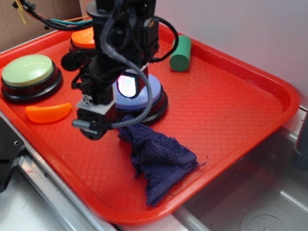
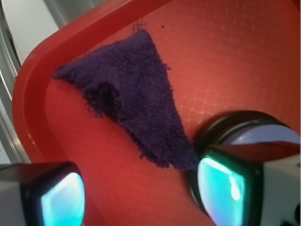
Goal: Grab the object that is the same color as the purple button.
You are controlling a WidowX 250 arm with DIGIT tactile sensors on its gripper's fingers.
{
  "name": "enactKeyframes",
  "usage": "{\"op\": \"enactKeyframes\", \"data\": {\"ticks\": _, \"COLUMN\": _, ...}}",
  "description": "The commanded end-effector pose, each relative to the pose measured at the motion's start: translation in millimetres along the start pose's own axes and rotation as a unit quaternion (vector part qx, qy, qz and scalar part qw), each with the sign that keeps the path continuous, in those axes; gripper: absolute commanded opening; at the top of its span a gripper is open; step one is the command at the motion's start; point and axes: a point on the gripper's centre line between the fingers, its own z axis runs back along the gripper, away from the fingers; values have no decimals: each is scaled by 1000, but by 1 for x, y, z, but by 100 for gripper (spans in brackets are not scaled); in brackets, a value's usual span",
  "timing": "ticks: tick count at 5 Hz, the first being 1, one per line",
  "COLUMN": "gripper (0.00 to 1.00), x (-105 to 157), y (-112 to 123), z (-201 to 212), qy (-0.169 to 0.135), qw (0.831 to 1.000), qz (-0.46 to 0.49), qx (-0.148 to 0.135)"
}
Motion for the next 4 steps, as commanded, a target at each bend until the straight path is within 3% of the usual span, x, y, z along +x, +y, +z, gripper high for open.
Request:
{"op": "enactKeyframes", "data": {"ticks": 1, "gripper": 100, "x": -6, "y": -8, "z": 5, "qy": -12, "qw": 1000, "qz": -4, "qx": 6}}
{"op": "enactKeyframes", "data": {"ticks": 2, "gripper": 100, "x": -9, "y": -9, "z": -19, "qy": -40, "qw": 999, "qz": -6, "qx": 7}}
{"op": "enactKeyframes", "data": {"ticks": 3, "gripper": 100, "x": 5, "y": -13, "z": -56, "qy": -61, "qw": 998, "qz": -35, "qx": -1}}
{"op": "enactKeyframes", "data": {"ticks": 4, "gripper": 100, "x": 23, "y": -17, "z": -79, "qy": -48, "qw": 997, "qz": -57, "qx": -25}}
